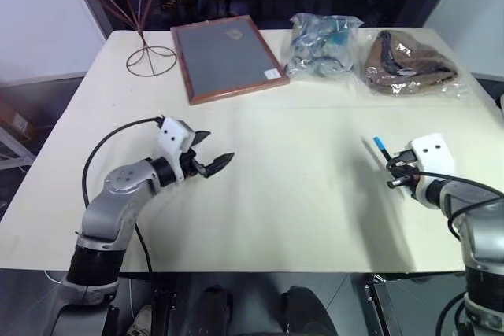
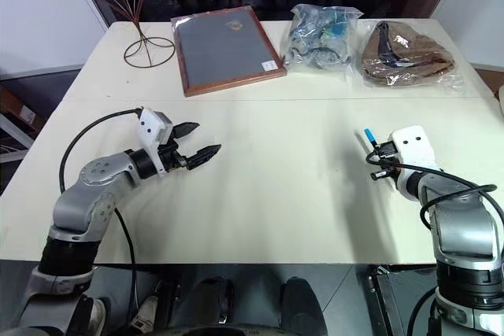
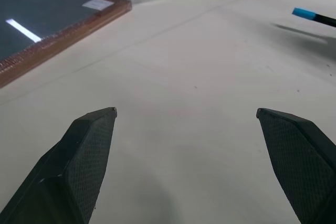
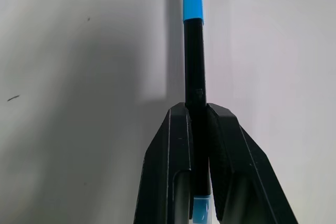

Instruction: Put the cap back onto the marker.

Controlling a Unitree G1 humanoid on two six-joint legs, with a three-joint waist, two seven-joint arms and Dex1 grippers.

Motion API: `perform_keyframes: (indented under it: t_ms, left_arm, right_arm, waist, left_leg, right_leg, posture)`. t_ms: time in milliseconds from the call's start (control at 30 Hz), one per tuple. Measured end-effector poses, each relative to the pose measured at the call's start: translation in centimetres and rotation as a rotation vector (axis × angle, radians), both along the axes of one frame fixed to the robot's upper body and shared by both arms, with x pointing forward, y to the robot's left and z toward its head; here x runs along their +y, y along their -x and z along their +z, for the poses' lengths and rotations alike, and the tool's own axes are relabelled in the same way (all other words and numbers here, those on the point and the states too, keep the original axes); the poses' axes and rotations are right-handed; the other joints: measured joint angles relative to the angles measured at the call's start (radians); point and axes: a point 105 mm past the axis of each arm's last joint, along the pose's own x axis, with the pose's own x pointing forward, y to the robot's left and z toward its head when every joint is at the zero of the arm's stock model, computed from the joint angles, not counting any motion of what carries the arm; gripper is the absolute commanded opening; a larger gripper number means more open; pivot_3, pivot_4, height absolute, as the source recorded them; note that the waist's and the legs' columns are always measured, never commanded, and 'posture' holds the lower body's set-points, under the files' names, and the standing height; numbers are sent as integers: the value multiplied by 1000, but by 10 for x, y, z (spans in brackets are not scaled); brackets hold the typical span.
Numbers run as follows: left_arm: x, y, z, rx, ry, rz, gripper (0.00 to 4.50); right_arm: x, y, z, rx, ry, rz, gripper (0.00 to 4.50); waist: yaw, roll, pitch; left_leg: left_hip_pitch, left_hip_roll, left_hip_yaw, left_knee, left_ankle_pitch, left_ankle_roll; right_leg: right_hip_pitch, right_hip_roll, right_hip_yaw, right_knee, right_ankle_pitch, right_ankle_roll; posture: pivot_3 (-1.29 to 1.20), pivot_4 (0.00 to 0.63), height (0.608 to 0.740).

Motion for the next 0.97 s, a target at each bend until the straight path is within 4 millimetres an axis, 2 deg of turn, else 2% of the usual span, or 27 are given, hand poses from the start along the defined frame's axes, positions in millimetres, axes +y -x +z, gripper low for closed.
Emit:
perform_keyframes:
  t_ms: [33,100,267,300,433,533,667,800,967]
  left_arm:
    - [0,1,-1,5,-3,-5,4500]
    - [0,2,-1,17,-11,-16,4500]
    - [-3,5,-3,30,-24,-51,4500]
    - [-4,6,-4,29,-39,-67,4500]
    - [-11,7,1,-17,-75,-121,4500]
    - [-22,5,11,-83,-113,-192,4500]
    - [-40,-2,14,-110,-127,-288,4500]
    - [-50,-6,8,-113,-138,-341,4500]
    - [-60,-8,6,-119,-125,-378,4500]
  right_arm:
    - [-1,0,-2,4,0,-4,949]
    - [-3,0,-5,10,-6,-5,1644]
    - [-4,0,-5,10,-2,15,4269]
    - [-6,0,-2,7,11,23,4438]
    - [-2,1,11,-13,45,74,4438]
    - [6,2,35,-53,102,153,4438]
    - [18,18,61,-56,169,269,4438]
    - [35,32,67,-28,164,363,4438]
    - [35,41,67,23,217,388,4438]
  waist:
    - [0,0,0]
    - [0,0,0]
    - [0,0,0]
    - [0,0,0]
    - [1,0,0]
    - [5,0,0]
    - [23,0,0]
    - [24,0,0]
    - [26,0,0]
  left_leg:
    - [0,0,0,0,0,0]
    - [0,0,0,0,0,0]
    - [0,0,0,0,0,0]
    - [0,0,0,0,0,0]
    - [0,0,0,0,0,0]
    - [0,0,1,0,0,0]
    - [0,-1,1,1,-1,1]
    - [0,-2,1,1,-1,2]
    - [0,-2,1,1,-1,2]
  right_leg:
    - [0,0,0,0,0,0]
    - [0,0,0,0,0,0]
    - [0,0,0,-1,0,0]
    - [0,0,0,-1,0,0]
    - [1,0,0,-1,0,0]
    - [1,0,0,-2,0,0]
    - [2,0,0,-2,0,0]
    - [3,0,0,-2,0,0]
    - [3,0,-1,-2,0,0]
  posture:
    - [0,150,740]
    - [0,150,740]
    - [0,150,740]
    - [0,150,740]
    - [0,150,740]
    - [0,150,740]
    - [0,150,740]
    - [0,150,740]
    - [0,150,740]
